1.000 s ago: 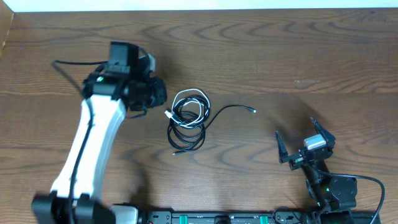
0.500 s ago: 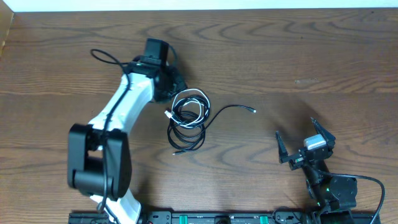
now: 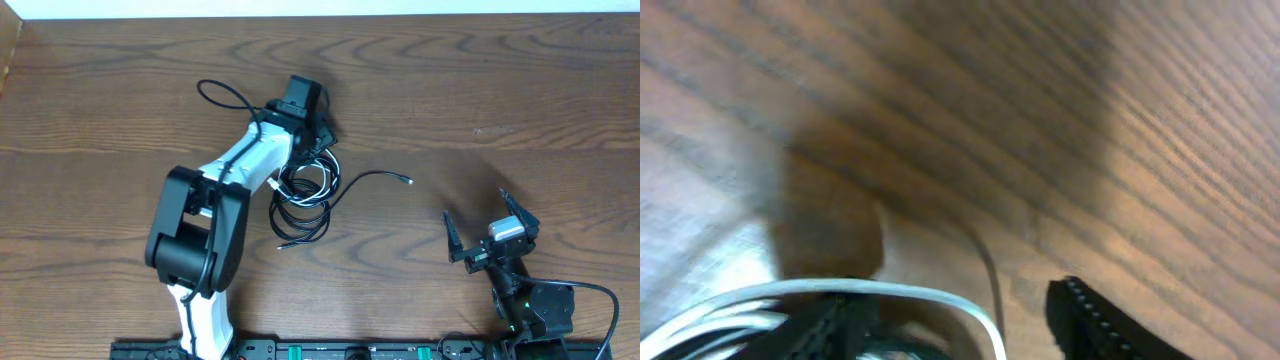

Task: Untangle cables
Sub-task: 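Reach the left gripper over the tangled black and white cables, then grasp a cable with the left gripper and lift the bundle upward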

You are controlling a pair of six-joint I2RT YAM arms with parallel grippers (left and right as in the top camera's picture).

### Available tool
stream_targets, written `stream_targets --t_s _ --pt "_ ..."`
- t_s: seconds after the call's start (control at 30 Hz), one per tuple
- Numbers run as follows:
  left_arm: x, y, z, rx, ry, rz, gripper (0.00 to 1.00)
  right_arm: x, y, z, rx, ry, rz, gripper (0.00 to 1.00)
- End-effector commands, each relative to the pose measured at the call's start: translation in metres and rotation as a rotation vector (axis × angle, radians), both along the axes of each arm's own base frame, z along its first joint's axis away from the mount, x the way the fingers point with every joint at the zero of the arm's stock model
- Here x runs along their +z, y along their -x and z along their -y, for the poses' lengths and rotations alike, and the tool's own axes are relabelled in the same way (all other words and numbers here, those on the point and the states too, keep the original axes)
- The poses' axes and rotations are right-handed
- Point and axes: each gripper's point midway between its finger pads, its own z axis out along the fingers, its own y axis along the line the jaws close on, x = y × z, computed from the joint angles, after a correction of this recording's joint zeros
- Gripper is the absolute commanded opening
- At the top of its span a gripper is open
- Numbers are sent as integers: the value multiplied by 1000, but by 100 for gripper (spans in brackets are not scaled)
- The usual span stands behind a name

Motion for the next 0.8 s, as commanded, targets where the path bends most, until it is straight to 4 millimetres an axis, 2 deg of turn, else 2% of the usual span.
stream_targets --t_s 0.0,0.07,0.2,0.3,0.37,0.47,0.67,0.73,0.77 --pt "-6 -7 0 29 -70 38 57 0 1 -1 4 -10 -4 99" --pt "-8 -5 9 12 -70 44 57 0 1 -1 3 -10 -4 99" --pt "-13 0 26 -25 -80 51 49 0 1 -1 3 -10 -4 99" --pt "-21 7 35 -51 -90 40 48 0 1 -1 3 -10 -4 99" --pt "-25 11 41 -65 -94 32 41 0 1 -1 3 -10 -4 99" --pt "-27 15 47 -81 -96 29 39 0 1 -1 3 -10 -4 99" --pt "-24 15 58 -101 -75 50 24 0 1 -1 3 -10 -4 99" --pt "-18 12 58 -107 -72 64 11 0 1 -1 3 -10 -4 99" --pt "-14 11 57 -115 -69 74 8 0 1 -1 3 -10 -4 99"
